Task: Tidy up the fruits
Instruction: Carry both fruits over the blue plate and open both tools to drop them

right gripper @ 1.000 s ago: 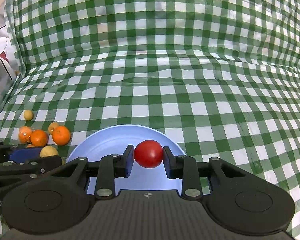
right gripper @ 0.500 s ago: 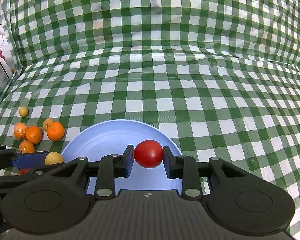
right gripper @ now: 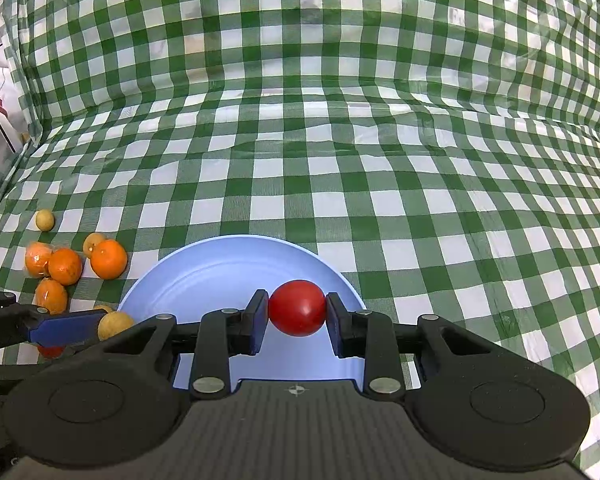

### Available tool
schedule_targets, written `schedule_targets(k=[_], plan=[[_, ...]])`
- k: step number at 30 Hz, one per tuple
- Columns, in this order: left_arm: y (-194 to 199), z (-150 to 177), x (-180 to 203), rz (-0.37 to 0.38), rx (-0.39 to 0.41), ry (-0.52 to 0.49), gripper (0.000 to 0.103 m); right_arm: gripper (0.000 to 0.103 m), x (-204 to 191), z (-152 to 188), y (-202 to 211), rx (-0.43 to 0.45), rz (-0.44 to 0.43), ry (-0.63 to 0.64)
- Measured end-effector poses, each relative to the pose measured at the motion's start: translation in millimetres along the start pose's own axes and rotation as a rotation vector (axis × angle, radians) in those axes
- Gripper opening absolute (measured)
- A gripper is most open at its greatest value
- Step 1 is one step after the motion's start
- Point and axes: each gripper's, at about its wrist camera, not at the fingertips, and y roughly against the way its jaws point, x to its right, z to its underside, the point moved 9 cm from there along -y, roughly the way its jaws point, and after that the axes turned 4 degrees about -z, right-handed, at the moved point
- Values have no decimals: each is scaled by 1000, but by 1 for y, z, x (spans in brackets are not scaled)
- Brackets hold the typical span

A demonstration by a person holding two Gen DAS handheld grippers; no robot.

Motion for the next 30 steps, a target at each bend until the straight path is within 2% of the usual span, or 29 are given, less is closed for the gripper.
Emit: schedule_targets(k=[30], plan=[[2,-1,6,23,4,4,28,32,0,4,-8,-11,-3,-3]])
